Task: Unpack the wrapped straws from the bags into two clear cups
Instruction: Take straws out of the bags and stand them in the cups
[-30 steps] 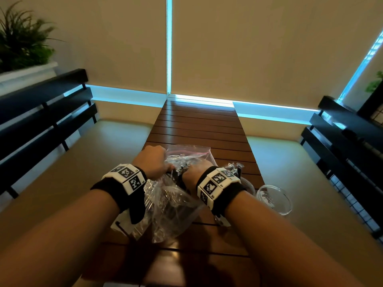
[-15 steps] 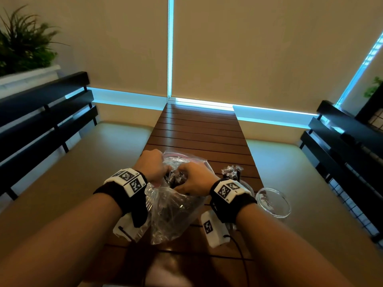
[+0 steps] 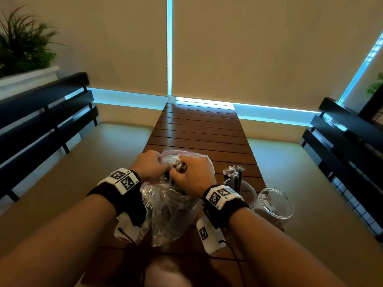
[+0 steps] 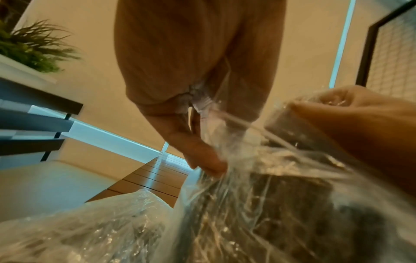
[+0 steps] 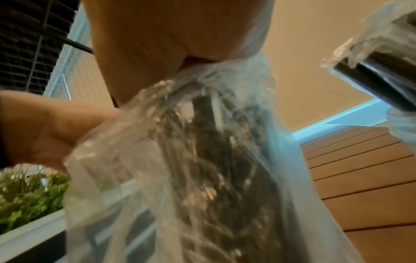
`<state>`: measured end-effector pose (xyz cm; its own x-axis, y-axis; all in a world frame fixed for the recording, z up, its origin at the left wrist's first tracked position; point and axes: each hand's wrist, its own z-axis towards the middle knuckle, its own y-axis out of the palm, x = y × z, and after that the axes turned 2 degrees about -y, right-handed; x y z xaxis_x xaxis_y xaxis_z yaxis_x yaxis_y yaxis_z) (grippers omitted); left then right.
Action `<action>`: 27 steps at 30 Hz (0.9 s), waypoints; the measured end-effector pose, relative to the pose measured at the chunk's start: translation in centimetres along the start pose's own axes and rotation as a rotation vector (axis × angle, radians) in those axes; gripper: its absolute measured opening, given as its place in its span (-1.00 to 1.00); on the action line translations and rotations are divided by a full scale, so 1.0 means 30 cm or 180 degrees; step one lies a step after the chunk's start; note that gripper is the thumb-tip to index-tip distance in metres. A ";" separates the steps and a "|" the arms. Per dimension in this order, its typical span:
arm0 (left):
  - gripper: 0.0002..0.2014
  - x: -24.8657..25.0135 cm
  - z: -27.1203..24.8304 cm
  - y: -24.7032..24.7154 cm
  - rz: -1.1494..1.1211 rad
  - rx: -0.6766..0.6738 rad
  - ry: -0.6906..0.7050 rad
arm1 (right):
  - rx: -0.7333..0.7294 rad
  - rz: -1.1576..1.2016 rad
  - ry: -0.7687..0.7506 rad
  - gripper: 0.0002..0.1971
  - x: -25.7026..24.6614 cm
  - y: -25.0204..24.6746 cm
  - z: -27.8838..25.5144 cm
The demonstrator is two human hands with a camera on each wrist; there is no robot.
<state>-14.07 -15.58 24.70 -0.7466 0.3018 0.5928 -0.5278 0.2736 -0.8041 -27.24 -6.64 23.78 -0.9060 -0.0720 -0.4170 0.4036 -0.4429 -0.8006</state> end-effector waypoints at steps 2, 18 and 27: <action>-0.76 0.007 0.004 -0.011 -0.0397 -0.0125 0.0014 | 0.0123 0.0211 0.0027 -0.66 0.005 -0.018 0.030; -0.74 0.152 0.018 0.038 -0.2205 -0.0124 0.1270 | 0.0560 0.1317 0.0091 -0.68 -0.013 -0.138 0.166; -0.78 0.225 0.141 -0.108 -0.2925 0.0911 0.0609 | 0.0008 0.0723 -0.0155 -0.78 0.065 -0.036 0.074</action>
<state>-19.12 -18.29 31.11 0.0688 0.2319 0.9703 -0.9677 0.2520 0.0084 -29.74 -8.30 24.79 -0.7971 -0.2131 -0.5650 0.5975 -0.4128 -0.6874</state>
